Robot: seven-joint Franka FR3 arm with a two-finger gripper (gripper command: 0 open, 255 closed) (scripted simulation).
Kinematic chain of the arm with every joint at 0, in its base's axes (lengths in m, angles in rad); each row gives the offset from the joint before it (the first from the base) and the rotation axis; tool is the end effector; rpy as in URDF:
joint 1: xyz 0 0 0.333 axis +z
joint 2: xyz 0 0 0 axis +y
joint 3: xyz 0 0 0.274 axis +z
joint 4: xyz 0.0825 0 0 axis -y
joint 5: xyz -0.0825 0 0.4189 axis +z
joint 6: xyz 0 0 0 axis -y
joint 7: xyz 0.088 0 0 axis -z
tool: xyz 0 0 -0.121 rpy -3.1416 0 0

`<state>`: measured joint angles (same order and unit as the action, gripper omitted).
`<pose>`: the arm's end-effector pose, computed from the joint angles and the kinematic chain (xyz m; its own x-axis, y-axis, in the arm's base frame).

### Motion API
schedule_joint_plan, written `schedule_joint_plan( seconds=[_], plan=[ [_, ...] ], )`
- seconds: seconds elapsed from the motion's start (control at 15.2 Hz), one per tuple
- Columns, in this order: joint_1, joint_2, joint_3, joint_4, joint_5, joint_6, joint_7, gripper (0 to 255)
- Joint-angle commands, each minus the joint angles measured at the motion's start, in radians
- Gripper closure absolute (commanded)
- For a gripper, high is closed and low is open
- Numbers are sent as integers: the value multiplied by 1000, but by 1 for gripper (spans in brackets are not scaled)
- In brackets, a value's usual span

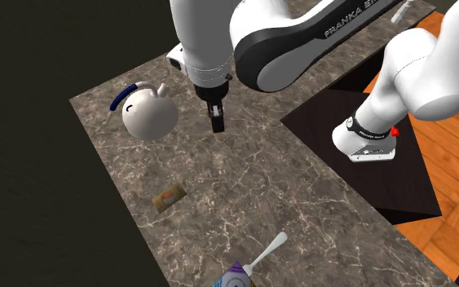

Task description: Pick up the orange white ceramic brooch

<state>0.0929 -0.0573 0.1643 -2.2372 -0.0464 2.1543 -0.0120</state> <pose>0.5252 0.1353 0.3157 0.9567 0.2899 -0.0277 0.2909 -0.9556 0.0471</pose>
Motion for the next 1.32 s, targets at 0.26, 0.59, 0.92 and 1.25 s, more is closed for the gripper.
schedule_joint_plan(
  seconds=[0.26,0.59,0.92,1.25],
  plan=[
    [30,215,28,140,-31,77,-25,0],
    [66,393,47,282,-66,111,-42,0],
    [110,569,60,449,-102,120,-62,0],
    [164,750,69,645,-133,104,-92,0]
  ],
)
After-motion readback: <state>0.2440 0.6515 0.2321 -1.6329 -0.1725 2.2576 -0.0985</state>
